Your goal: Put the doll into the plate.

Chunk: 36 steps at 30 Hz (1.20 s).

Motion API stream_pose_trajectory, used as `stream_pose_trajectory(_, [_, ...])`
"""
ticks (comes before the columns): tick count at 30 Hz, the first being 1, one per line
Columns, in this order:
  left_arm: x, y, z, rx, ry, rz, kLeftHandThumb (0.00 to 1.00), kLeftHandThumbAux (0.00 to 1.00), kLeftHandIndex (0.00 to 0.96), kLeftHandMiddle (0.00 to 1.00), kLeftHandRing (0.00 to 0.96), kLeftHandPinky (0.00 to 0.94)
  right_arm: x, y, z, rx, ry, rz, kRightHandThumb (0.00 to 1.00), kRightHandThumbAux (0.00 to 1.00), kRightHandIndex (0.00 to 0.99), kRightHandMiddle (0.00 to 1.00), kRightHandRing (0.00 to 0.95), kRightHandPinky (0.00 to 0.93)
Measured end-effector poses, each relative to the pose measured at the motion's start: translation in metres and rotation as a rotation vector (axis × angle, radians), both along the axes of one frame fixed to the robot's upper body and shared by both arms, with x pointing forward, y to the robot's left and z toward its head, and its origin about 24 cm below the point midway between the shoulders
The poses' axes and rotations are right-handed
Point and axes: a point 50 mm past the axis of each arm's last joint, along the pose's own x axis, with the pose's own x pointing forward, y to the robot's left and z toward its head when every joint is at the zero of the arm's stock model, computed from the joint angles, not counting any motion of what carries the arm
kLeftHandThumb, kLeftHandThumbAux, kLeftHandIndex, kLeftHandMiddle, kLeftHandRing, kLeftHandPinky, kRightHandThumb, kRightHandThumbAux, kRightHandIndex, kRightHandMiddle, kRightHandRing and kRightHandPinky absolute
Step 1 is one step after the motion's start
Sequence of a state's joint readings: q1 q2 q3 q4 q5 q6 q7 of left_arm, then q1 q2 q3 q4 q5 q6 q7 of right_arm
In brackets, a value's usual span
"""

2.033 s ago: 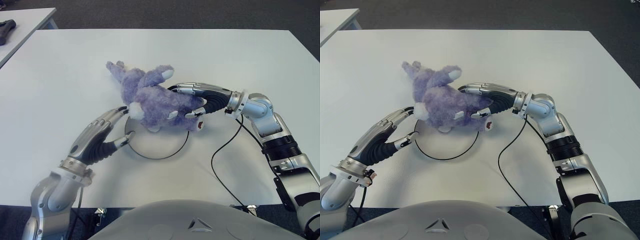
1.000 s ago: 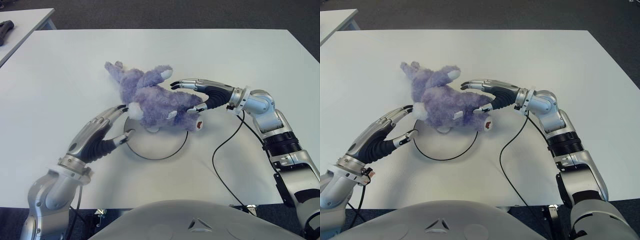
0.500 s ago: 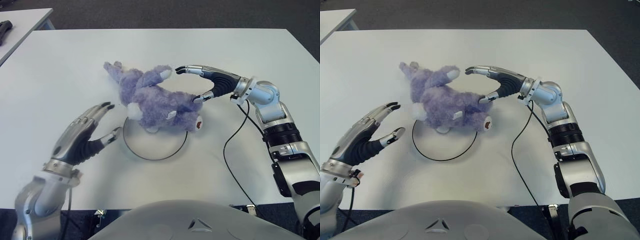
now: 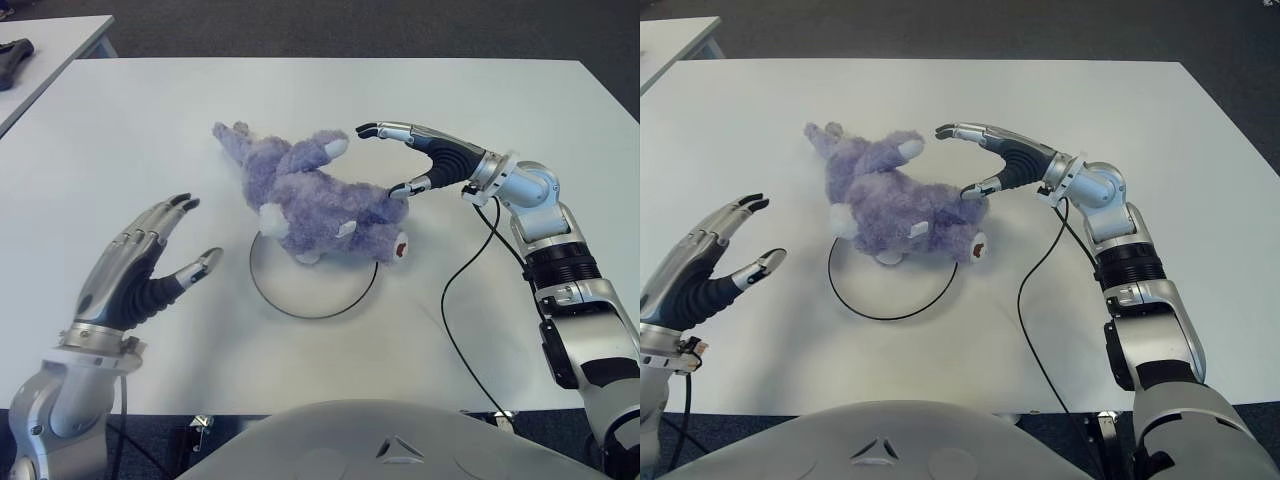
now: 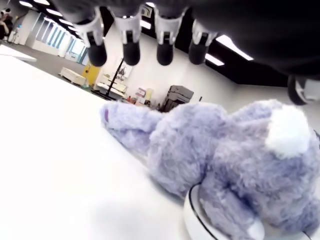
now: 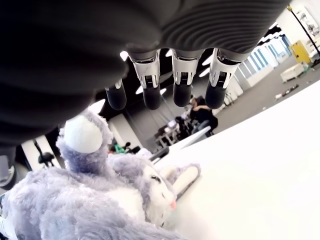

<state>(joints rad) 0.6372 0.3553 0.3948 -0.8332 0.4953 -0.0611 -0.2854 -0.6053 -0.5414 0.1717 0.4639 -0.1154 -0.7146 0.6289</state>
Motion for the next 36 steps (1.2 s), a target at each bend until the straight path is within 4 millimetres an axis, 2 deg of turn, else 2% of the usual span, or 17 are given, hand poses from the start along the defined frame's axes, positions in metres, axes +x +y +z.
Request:
stream_pose_trajectory(8, [-0.003,0.007,-0.001,-0.003,-0.05,0.039,0.218,0.14,0.0,0.0,0.0,0.0,0.003,-0.003,-0.001,0.026,-0.003,-0.018,0.093,0.393,0.0,0.0,0.0,0.0])
stream_pose_trajectory(12, [0.002,0.012,-0.007,-0.021,-0.089,0.054,0.207,0.149,0.0,0.0,0.0,0.0,0.004,-0.002,-0.001,0.06,-0.014,-0.019,0.053,0.393,0.0,0.01,0.0,0.003])
stream_pose_trajectory(15, [0.016,0.016,-0.017,-0.063,-0.121,0.075,0.194,0.197,0.0,0.0,0.0,0.0,0.006,-0.003,-0.001,0.114,-0.007,-0.024,0.004,0.401,0.0,0.03,0.009,0.0])
stream_pose_trajectory(18, [0.036,0.015,-0.026,-0.106,-0.167,0.086,0.172,0.214,0.0,0.0,0.0,0.0,0.008,-0.001,-0.002,0.17,0.013,-0.03,0.0,0.405,0.0,0.039,0.014,0.0])
stream_pose_trajectory(22, [0.061,0.008,-0.029,-0.193,-0.244,0.068,0.154,0.283,0.0,0.0,0.0,0.0,0.015,0.006,-0.015,0.241,0.079,-0.06,0.0,0.421,0.0,0.041,0.012,0.0])
stream_pose_trajectory(23, [0.064,0.005,-0.029,-0.23,-0.266,0.053,0.149,0.329,0.0,0.0,0.0,0.0,0.017,0.008,-0.021,0.261,0.102,-0.072,0.0,0.429,0.0,0.036,0.005,0.0])
stream_pose_trajectory(25, [0.068,0.002,-0.03,-0.307,-0.294,0.017,0.146,0.357,0.0,0.0,0.0,0.0,0.019,0.009,-0.031,0.294,0.152,-0.1,0.0,0.433,0.0,0.032,0.001,0.0])
stream_pose_trajectory(29, [0.075,0.003,-0.038,-0.432,-0.302,-0.011,0.12,0.44,0.0,0.0,0.0,0.0,0.022,0.011,-0.041,0.36,0.213,-0.135,0.0,0.468,0.0,0.018,0.0,0.0])
stream_pose_trajectory(31, [0.081,0.005,-0.043,-0.487,-0.302,-0.013,0.114,0.451,0.0,0.0,0.0,0.0,0.023,0.011,-0.044,0.406,0.241,-0.151,0.0,0.483,0.0,0.013,0.0,0.0])
stream_pose_trajectory(36, [0.1,0.009,-0.047,-0.583,-0.317,-0.019,0.022,0.485,0.0,0.0,0.0,0.0,0.026,0.026,-0.055,0.533,0.327,-0.175,0.0,0.509,0.0,0.005,0.0,0.0])
